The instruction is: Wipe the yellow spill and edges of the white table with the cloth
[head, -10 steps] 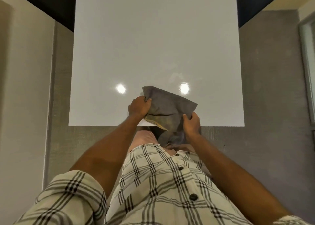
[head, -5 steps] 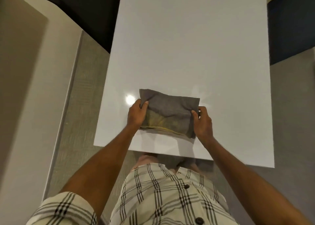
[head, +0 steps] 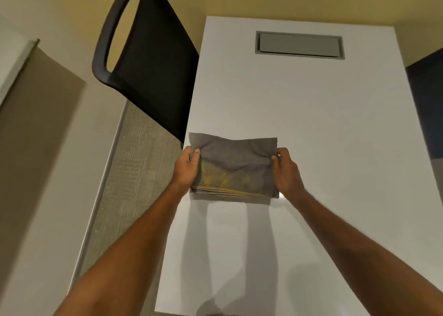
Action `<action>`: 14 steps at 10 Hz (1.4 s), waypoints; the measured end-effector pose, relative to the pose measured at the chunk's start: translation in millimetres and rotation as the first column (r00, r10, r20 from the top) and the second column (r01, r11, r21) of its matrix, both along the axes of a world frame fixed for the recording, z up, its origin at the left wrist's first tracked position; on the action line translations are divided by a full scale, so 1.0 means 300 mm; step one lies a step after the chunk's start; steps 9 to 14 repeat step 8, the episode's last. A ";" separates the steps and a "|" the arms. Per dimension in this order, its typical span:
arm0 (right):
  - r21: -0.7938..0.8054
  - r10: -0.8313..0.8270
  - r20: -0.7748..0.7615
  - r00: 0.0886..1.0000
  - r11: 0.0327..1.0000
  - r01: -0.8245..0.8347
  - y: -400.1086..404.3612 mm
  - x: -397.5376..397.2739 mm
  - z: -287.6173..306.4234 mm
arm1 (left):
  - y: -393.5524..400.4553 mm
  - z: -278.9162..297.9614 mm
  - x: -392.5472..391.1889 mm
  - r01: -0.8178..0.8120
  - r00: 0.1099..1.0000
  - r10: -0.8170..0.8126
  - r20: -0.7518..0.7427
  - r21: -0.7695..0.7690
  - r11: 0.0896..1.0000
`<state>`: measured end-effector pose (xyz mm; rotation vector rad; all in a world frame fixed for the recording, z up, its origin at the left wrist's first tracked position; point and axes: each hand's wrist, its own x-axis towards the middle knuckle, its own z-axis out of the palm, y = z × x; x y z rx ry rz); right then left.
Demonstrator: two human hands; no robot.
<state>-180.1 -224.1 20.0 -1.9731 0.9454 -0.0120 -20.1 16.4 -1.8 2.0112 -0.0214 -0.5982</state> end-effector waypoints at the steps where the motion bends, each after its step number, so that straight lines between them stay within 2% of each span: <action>1: 0.000 0.012 -0.014 1.000 1.000 -0.012 -0.037 0.116 -0.015 | -0.021 -0.015 0.108 0.009 0.999 -0.009 0.039 0.001 1.000; 3: -0.055 0.071 -0.042 0.997 0.996 -0.073 -0.132 0.340 -0.081 | -0.096 -0.095 0.318 0.048 0.992 -0.052 0.115 0.032 0.998; 5: -0.096 0.076 -0.142 0.987 0.991 -0.090 -0.197 0.410 -0.201 | -0.136 -0.236 0.373 0.089 0.990 -0.109 0.095 0.195 0.977; 6: -0.115 0.015 -0.127 0.992 0.993 -0.030 -0.207 0.378 -0.223 | -0.144 -0.247 0.359 0.012 0.969 -0.105 0.224 0.381 0.924; 7: -0.181 -0.008 -0.121 0.993 0.983 -0.015 -0.199 0.353 -0.227 | -0.141 -0.236 0.367 0.005 0.939 -0.152 0.309 0.428 0.904; 8: -0.296 0.013 -0.103 0.995 0.954 -0.044 -0.176 0.323 -0.235 | -0.143 -0.227 0.355 0.072 0.877 -0.306 0.371 0.527 0.847; 14: -0.296 0.013 -0.103 0.995 0.954 -0.044 -0.176 0.323 -0.235 | -0.143 -0.227 0.355 0.072 0.877 -0.306 0.371 0.527 0.847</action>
